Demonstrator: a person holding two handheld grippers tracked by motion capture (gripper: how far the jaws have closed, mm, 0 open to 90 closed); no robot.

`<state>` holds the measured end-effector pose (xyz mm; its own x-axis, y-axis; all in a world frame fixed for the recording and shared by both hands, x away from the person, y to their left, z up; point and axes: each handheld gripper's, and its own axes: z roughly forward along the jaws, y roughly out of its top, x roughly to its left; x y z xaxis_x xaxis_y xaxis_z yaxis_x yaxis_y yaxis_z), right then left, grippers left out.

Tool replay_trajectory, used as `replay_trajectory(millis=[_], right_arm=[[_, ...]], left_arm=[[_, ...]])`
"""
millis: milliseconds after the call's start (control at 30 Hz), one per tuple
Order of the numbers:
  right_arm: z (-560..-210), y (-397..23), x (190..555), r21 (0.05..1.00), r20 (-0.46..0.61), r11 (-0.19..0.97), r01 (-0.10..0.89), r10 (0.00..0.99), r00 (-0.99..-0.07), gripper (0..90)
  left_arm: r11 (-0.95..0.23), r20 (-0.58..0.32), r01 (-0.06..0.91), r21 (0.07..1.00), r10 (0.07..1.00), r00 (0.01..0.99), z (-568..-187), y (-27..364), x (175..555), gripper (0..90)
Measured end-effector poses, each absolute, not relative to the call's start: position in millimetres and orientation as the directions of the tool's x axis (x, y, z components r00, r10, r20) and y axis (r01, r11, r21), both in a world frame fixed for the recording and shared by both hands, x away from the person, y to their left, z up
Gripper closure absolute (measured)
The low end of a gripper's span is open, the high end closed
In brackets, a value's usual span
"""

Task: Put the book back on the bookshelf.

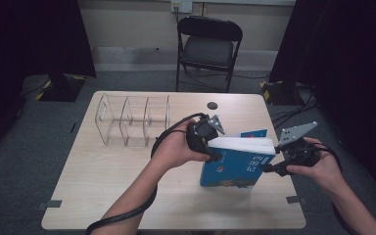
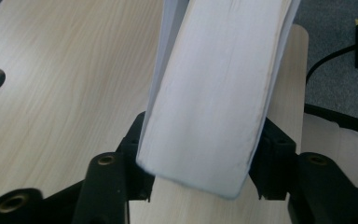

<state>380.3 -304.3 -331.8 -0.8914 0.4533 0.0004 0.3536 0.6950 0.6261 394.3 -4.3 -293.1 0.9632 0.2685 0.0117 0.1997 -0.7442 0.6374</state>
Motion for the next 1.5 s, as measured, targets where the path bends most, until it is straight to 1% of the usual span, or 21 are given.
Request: replay_trajectory(millis=[33, 67, 100, 133, 267, 300, 433, 467, 500, 533, 633, 733, 867, 1033, 1167, 1233, 1300, 1367, 1433, 1467, 1500], right_arm=[[-331.4, -304.0, 380.5, 0.626, 0.002, 0.695, 0.353, 0.451, -0.893, 36.0], [-331.4, -304.0, 380.5, 0.626, 0.002, 0.695, 0.353, 0.451, -0.893, 36.0], [-331.3, -303.8, 380.7, 0.627, 0.0, 0.697, 0.349, 0.448, -0.894, 36.1], [-331.7, -303.5, 381.4, 0.63, 0.016, 0.693, 0.35, 0.439, -0.898, 36.0], [-331.9, -303.3, 381.4, 0.629, 0.003, 0.695, 0.348, 0.446, -0.895, 35.9], [-332.4, -303.5, 381.3, 0.63, 0.004, 0.694, 0.349, 0.446, -0.895, 35.8], [-335.4, -305.8, 380.9, 0.636, 0.015, 0.685, 0.355, 0.45, -0.893, 34.9], [-337.0, -307.0, 381.0, 0.633, 0.017, 0.686, 0.359, 0.451, -0.892, 34.8], [-341.4, -308.8, 380.8, 0.635, 0.023, 0.681, 0.365, 0.455, -0.89, 33.7], [-341.4, -308.8, 380.8, 0.635, 0.023, 0.681, 0.365, 0.455, -0.89, 33.7], [-350.1, -310.3, 380.8, 0.639, 0.035, 0.672, 0.374, 0.46, -0.887, 32.0], [-354.0, -310.4, 380.4, 0.642, 0.046, 0.666, 0.38, 0.461, -0.886, 32.0], [-366.7, -309.7, 380.0, 0.662, 0.067, 0.64, 0.39, 0.467, -0.881, 31.9], [-376.7, -306.3, 379.9, 0.683, 0.086, 0.615, 0.395, 0.469, -0.879, 31.5], [-388.2, -300.1, 379.0, 0.684, 0.079, 0.615, 0.393, 0.473, -0.877, 30.8], [-393.6, -298.5, 378.7, 0.687, 0.093, 0.607, 0.4, 0.472, -0.877, 30.7], [-398.9, -297.4, 378.3, 0.694, 0.1, 0.6, 0.397, 0.466, -0.879, 30.6], [-403.5, -296.5, 377.6, 0.695, 0.091, 0.599, 0.397, 0.475, -0.875, 29.6], [-408.5, -296.5, 377.9, 0.697, 0.089, 0.598, 0.397, 0.477, -0.875, 29.5], [-411.3, -296.8, 377.5, 0.696, 0.079, 0.599, 0.395, 0.483, -0.872, 29.2], [-412.8, -297.1, 377.0, 0.694, 0.079, 0.6, 0.399, 0.487, -0.87, 29.2]], left_arm=[[-0.76, 0.02, 0.179, 0.625, 0.245, 0.969, -288.9, -9.4, 394.1, 43.5], [-0.76, 0.02, 0.179, 0.625, 0.245, 0.969, -288.9, -9.4, 394.1, 44.0], [-0.779, 0.044, 0.16, 0.606, 0.234, 0.971, -288.2, -12.5, 393.3, 44.0], [-0.8, 0.06, 0.147, 0.581, 0.222, 0.973, -286.5, -16.9, 395.4, 47.3], [-0.81, 0.054, 0.15, 0.567, 0.218, 0.974, -286.5, -23.9, 397.7, 49.3], [-0.822, 0.049, 0.157, 0.548, 0.218, 0.975, -285.5, -25.9, 398.3, 50.4], [-0.828, 0.019, 0.166, 0.535, 0.208, 0.978, -283.1, -24.8, 397.6, 59.1], [-0.826, 0.001, 0.185, 0.533, 0.219, 0.976, -282.6, -24.7, 395.2, 59.1], [-0.832, 0.007, 0.203, 0.517, 0.241, 0.971, -281.3, -25.5, 392.4, 60.9], [-0.832, 0.007, 0.203, 0.517, 0.241, 0.971, -281.3, -25.5, 392.4, 61.0], [-0.83, -0.002, 0.242, 0.503, 0.279, 0.96, -280.3, -24.9, 388.2, 61.3], [-0.84, -0.006, 0.256, 0.478, 0.288, 0.958, -278.5, -23.0, 388.2, 61.4], [-0.843, -0.017, 0.293, 0.451, 0.321, 0.947, -276.5, -6.0, 389.8, 61.4], [-0.824, -0.028, 0.337, 0.456, 0.366, 0.93, -277.4, 7.3, 390.3, 61.4], [-0.824, -0.031, 0.332, 0.46, 0.358, 0.933, -277.8, 7.5, 390.1, 60.9], [-0.831, -0.023, 0.307, 0.464, 0.336, 0.942, -278.2, 8.3, 390.0, 60.5], [-0.825, -0.026, 0.315, 0.469, 0.343, 0.939, -278.8, 8.2, 389.9, 59.6], [-0.832, -0.006, 0.307, 0.462, 0.343, 0.939, -280.0, 6.8, 390.5, 57.6], [-0.841, 0.003, 0.302, 0.448, 0.339, 0.941, -282.5, 5.0, 391.2, 53.2], [-0.848, -0.019, 0.317, 0.425, 0.342, 0.94, -288.4, 0.6, 392.9, 56.1], [-0.849, -0.02, 0.317, 0.424, 0.341, 0.94, -290.3, -1.2, 393.9, 55.8]])
